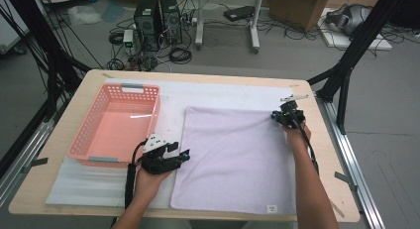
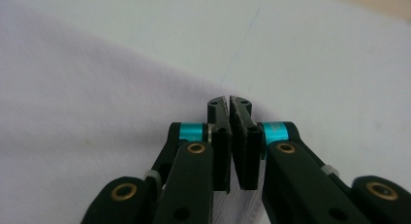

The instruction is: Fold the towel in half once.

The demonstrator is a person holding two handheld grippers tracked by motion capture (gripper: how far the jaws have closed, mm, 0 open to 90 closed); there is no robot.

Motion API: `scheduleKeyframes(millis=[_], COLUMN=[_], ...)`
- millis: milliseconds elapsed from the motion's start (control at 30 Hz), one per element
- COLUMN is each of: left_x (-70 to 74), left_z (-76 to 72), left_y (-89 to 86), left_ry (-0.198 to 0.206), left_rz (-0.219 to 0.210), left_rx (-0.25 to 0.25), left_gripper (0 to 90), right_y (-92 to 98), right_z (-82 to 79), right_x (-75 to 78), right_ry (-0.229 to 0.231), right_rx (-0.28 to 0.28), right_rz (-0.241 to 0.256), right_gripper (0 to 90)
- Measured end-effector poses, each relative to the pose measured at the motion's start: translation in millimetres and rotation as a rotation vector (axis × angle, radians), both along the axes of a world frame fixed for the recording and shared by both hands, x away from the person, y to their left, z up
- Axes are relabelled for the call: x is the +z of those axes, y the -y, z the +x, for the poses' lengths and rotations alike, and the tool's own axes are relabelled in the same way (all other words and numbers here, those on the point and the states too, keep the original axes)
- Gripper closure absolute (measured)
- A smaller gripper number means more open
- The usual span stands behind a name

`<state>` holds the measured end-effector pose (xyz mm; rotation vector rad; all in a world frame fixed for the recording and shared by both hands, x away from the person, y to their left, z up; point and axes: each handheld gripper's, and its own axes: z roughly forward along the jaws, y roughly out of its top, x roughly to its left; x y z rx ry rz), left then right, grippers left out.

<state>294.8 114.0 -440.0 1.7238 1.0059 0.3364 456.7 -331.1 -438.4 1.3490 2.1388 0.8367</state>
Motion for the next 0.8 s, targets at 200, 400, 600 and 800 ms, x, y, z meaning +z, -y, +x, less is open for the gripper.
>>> scheduleKeyframes(millis=[200,400,600,800], left_x=[3.8,13.5,15.5,2.9], left_z=[18.8,50.7,90.6,119.2], left_y=[8.1,16.9,28.9,39.6], left_ry=[-0.008,0.004,-0.021,-0.020], left_rz=[0.008,-0.011,0.059,0.161], left_rx=[0.014,0.031,0.053,0.087], left_gripper=[52.1,51.4,51.2,57.0], right_y=[4.0,12.8,12.6,17.3], right_z=[1.0,-27.3,-70.8,-101.4], right_x=[-6.4,9.0,22.3,25.6], right_ry=[0.058,0.102,0.082,0.079], right_rx=[-0.149,-0.056,0.095,0.126], right_rz=[-0.040,0.106,0.144,0.164], right_gripper=[88.3,78.2,73.1,73.3])
